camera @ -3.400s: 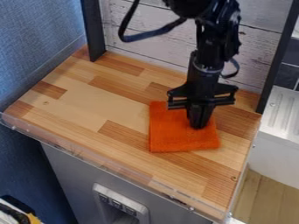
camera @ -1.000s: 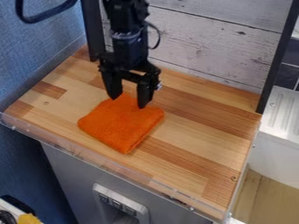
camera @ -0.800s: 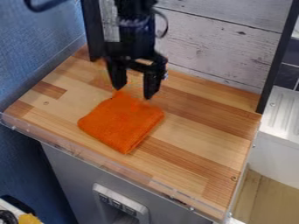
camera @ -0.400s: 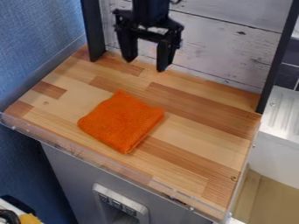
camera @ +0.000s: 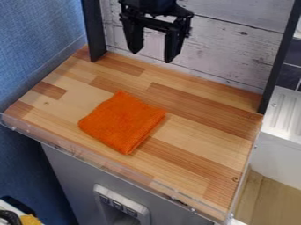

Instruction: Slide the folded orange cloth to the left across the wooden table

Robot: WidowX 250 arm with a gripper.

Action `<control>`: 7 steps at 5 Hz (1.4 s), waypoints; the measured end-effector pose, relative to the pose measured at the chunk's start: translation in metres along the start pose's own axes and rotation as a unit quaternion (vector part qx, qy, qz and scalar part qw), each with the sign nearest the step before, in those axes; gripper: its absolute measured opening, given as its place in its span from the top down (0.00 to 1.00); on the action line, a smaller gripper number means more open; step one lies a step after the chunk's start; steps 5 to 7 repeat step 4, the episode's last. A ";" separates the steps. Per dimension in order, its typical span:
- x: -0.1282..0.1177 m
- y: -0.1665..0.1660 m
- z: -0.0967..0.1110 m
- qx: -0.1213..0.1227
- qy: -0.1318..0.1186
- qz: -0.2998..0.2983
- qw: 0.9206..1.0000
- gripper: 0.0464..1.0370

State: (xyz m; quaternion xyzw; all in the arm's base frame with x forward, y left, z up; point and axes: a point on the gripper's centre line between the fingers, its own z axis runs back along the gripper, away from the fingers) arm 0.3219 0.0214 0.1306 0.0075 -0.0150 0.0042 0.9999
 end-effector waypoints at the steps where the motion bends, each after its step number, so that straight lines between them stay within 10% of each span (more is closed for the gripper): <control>1: -0.001 -0.006 0.003 0.000 0.006 0.002 1.000 0.04; 7: 0.000 -0.016 0.002 -0.004 0.020 -0.001 1.000 0.04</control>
